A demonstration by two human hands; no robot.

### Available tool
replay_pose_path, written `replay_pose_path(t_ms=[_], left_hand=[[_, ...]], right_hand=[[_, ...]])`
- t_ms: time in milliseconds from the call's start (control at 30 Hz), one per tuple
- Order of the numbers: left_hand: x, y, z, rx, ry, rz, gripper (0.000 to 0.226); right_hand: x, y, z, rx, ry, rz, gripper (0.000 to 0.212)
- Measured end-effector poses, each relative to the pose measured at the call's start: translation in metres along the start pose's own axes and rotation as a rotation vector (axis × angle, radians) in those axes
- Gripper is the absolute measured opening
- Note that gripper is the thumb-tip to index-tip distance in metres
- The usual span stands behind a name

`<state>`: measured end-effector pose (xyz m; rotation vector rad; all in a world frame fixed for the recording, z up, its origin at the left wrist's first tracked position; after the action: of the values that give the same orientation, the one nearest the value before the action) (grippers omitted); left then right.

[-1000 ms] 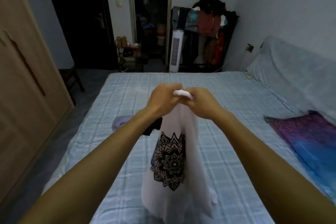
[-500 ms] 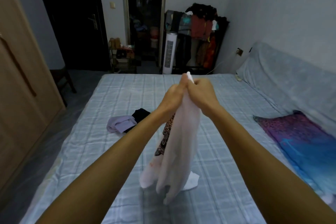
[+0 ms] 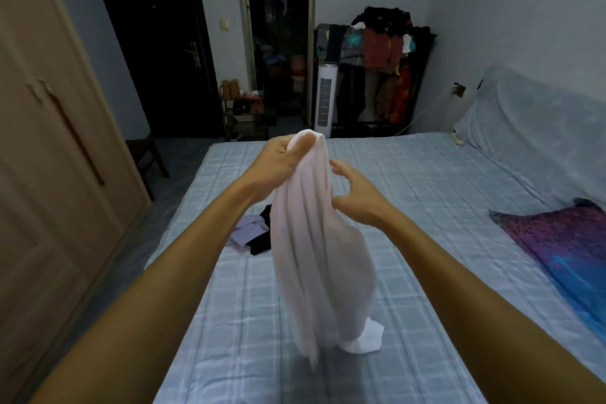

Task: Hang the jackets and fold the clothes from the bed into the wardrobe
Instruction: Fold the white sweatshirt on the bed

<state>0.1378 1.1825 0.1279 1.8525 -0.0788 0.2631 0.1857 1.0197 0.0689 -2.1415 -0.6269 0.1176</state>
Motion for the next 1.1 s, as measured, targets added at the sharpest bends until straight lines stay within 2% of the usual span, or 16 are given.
replay_pose_path(t_ms=[33, 100, 133, 167, 233, 300, 367, 433, 533, 567, 700, 767, 867, 967, 1033, 1100], left_hand=[[0.000, 0.005, -0.003, 0.031, 0.003, 0.021, 0.027], [0.002, 0.005, -0.012, 0.081, 0.087, 0.023, 0.032], [0.003, 0.002, -0.017, 0.098, 0.167, 0.008, 0.035], [0.004, -0.002, -0.023, 0.106, 0.262, 0.001, 0.038], [0.002, -0.010, -0.032, 0.134, 0.439, 0.026, 0.047], [-0.001, -0.015, -0.031, 0.180, 0.510, 0.073, 0.052], [-0.002, -0.019, -0.026, 0.227, 0.518, 0.111, 0.053], [-0.004, -0.018, -0.022, 0.251, 0.517, 0.137, 0.055], [-0.010, -0.016, -0.029, 0.245, 0.553, 0.156, 0.055], [-0.012, -0.014, -0.035, 0.240, 0.567, 0.160, 0.056], [-0.022, -0.016, -0.070, 0.323, 0.606, 0.161, 0.049], [-0.030, -0.022, -0.084, 0.420, 0.611, 0.147, 0.043], [-0.041, -0.032, -0.100, 0.555, 0.627, 0.169, 0.044], [-0.050, -0.034, -0.114, 0.649, 0.641, 0.208, 0.051], [-0.055, -0.031, -0.118, 0.737, 0.626, 0.247, 0.055], [-0.059, -0.028, -0.118, 0.802, 0.623, 0.295, 0.054]], right_hand=[[0.002, 0.000, 0.008, 0.031, -0.120, -0.027, 0.075], [0.002, -0.007, 0.020, 0.172, -0.308, -0.034, 0.057], [0.002, -0.011, 0.022, 0.285, -0.345, -0.009, 0.047], [0.001, -0.013, 0.022, 0.391, -0.360, 0.030, 0.046], [0.000, -0.012, 0.028, 0.409, -0.375, 0.093, 0.067], [-0.004, -0.014, 0.045, 0.156, -0.376, 0.091, 0.085], [-0.008, -0.012, 0.073, -0.025, -0.322, 0.031, 0.072], [-0.013, -0.010, 0.095, -0.060, -0.181, 0.015, 0.047], [-0.019, -0.001, 0.110, -0.066, 0.002, 0.090, 0.011], [-0.020, 0.004, 0.107, -0.079, 0.059, 0.113, 0.008], [-0.023, 0.020, 0.069, -0.080, 0.322, 0.126, 0.022], [-0.027, 0.016, 0.043, -0.060, 0.430, 0.050, 0.022], [-0.035, -0.005, 0.010, -0.231, 0.401, -0.188, 0.028], [-0.039, -0.017, -0.016, -0.423, 0.281, -0.285, 0.046], [-0.038, -0.018, -0.030, -0.450, 0.240, -0.268, 0.038], [-0.038, -0.019, -0.046, -0.463, 0.301, -0.270, 0.026]])
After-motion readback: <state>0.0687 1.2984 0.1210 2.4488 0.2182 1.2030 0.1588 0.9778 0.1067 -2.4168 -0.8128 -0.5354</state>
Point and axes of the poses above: each hand's wrist, its own x-axis towards the middle knuckle, its own z-axis out of the palm, y = z × x, the point moved 2 cm from there along x, towards the middle knuckle, and after that the axes turned 3 degrees about -z, right-handed, at the moved point
